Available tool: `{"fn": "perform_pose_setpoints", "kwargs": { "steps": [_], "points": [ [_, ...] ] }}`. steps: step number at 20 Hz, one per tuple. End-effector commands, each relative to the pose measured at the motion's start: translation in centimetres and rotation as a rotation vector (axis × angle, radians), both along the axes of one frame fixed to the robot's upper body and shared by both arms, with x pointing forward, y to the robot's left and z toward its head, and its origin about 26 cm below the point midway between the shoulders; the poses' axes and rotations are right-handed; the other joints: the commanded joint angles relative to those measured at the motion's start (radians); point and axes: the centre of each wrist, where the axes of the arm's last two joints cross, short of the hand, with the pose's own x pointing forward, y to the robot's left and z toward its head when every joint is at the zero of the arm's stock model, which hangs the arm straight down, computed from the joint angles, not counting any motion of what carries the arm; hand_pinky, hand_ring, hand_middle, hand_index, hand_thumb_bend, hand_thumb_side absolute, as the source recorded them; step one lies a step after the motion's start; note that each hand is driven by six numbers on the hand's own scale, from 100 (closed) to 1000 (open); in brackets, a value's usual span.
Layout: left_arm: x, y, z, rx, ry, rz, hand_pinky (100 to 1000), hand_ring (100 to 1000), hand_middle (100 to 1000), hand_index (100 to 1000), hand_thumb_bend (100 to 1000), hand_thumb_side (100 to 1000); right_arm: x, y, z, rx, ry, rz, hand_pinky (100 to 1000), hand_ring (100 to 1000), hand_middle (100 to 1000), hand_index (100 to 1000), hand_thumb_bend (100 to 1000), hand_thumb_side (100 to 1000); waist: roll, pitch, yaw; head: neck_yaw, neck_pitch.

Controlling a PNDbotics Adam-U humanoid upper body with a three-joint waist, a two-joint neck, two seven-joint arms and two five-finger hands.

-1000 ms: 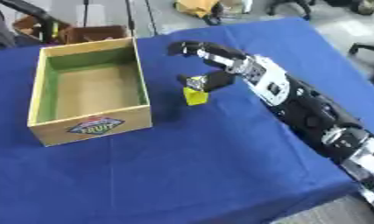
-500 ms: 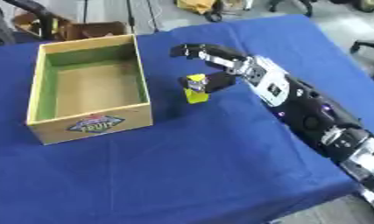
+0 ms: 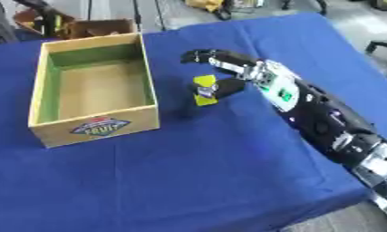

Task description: Pick up objects on the table and place them in the box.

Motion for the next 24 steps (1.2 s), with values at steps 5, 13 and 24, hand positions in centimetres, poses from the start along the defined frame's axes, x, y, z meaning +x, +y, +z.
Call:
{"fn": "perform_pose_setpoints", "kwargs": {
  "steps": [5, 13, 24],
  "points": [
    [0.1, 0.0, 0.9, 0.015, -0.031, -0.016, 463, 704, 379, 449, 365, 926, -0.3, -1.4, 1.3, -0.047, -0.019, -0.033, 896, 1000, 968, 970, 206, 751, 0.003, -0.012, -0.004, 0.002, -0.013],
    [0.1, -0.1, 0.9, 0.014, -0.03, -0.017, 464, 705, 379, 449, 366, 928, -0.4, -1.9, 0.8, -0.067, 0.002, -0.047, 895, 1000, 965, 974, 220, 759, 0.005, -0.01, -0.011, 0.006, -0.012],
    [0.1, -0.1, 0.9, 0.014, -0.031, -0.02, 466, 706, 379, 450, 369, 929, -0.5, -2.1, -0.3, -0.097, 0.06, -0.051, 883, 1000, 946, 978, 229, 764, 0.004, -0.009, -0.015, 0.007, -0.01]
  ]
}}
